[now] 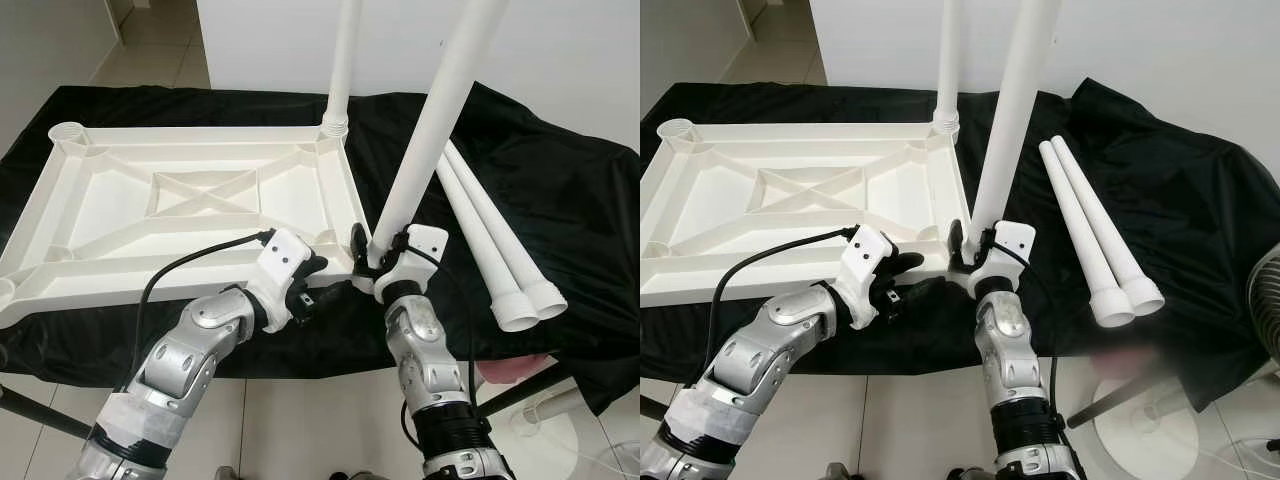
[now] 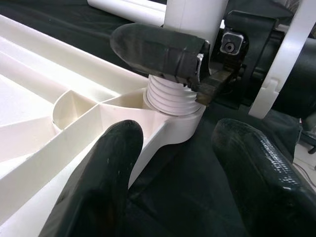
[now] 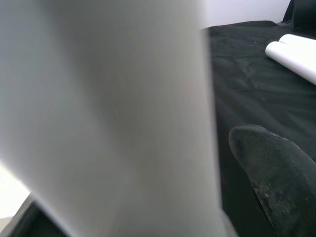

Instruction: Building children table

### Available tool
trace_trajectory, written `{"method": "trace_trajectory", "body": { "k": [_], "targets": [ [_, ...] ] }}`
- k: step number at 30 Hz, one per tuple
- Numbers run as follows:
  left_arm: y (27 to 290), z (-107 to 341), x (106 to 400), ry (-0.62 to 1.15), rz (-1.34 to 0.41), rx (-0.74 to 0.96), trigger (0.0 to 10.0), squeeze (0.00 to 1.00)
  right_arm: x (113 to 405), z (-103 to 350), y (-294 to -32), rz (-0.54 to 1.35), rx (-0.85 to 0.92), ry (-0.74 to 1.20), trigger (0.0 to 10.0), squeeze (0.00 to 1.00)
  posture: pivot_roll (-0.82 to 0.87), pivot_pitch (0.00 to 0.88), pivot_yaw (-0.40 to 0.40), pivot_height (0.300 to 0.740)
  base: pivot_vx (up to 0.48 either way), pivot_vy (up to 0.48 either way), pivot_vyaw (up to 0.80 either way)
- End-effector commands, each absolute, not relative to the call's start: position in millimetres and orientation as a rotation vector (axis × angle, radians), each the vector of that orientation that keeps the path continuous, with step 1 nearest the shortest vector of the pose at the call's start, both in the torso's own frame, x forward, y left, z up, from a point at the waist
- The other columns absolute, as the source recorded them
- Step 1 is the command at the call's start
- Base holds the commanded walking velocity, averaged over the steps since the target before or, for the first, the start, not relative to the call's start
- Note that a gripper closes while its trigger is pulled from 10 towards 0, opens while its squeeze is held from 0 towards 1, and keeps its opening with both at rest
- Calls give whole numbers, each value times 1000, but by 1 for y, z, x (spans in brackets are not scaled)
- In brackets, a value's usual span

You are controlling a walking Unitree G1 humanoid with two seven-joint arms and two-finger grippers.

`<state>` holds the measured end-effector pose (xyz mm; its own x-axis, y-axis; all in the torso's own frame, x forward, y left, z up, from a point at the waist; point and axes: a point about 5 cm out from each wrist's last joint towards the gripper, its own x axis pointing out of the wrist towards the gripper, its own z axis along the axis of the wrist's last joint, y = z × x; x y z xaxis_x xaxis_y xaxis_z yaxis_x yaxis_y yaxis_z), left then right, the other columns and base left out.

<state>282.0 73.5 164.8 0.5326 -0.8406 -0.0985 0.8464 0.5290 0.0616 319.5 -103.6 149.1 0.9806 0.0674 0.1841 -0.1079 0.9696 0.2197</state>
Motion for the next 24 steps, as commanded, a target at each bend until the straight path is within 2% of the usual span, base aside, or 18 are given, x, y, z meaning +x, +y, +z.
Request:
{"method": "trace_trajectory", "body": {
  "k": [1,2,7,11,19,20,21,22,24],
  "targets": [
    [72,166,282,65,-1025,114,10000,0,319,152,-108,130,217,-195,10000,333,2,75,-31,740,0,0,0],
    [72,167,282,65,-1027,113,10000,0,319,152,-112,154,198,-203,10000,0,1,75,-30,740,0,0,0],
    [70,166,282,70,-1033,115,10000,0,320,155,-125,254,152,-223,10000,0,-5,81,-25,740,0,0,0],
    [66,168,281,71,-1045,100,10000,0,324,161,-138,423,40,-241,10000,0,-9,85,-19,740,0,0,0],
    [60,166,276,76,-1073,107,10000,0,333,164,-149,551,-32,-215,9843,0,-10,85,-20,740,0,0,0],
    [59,166,276,76,-1073,108,10000,0,334,165,-150,566,-41,-211,6627,0,-10,86,-21,740,0,0,0],
    [59,166,277,74,-1071,110,10000,0,336,164,-151,578,-48,-202,1765,0,-10,86,-22,740,0,0,0],
    [58,166,278,73,-1068,109,10000,0,337,163,-152,582,-52,-191,0,0,-10,86,-23,740,0,0,0],
    [58,167,278,71,-1064,109,10000,0,339,162,-153,584,-55,-182,0,0,-9,86,-26,740,0,0,0]
  ]
}}
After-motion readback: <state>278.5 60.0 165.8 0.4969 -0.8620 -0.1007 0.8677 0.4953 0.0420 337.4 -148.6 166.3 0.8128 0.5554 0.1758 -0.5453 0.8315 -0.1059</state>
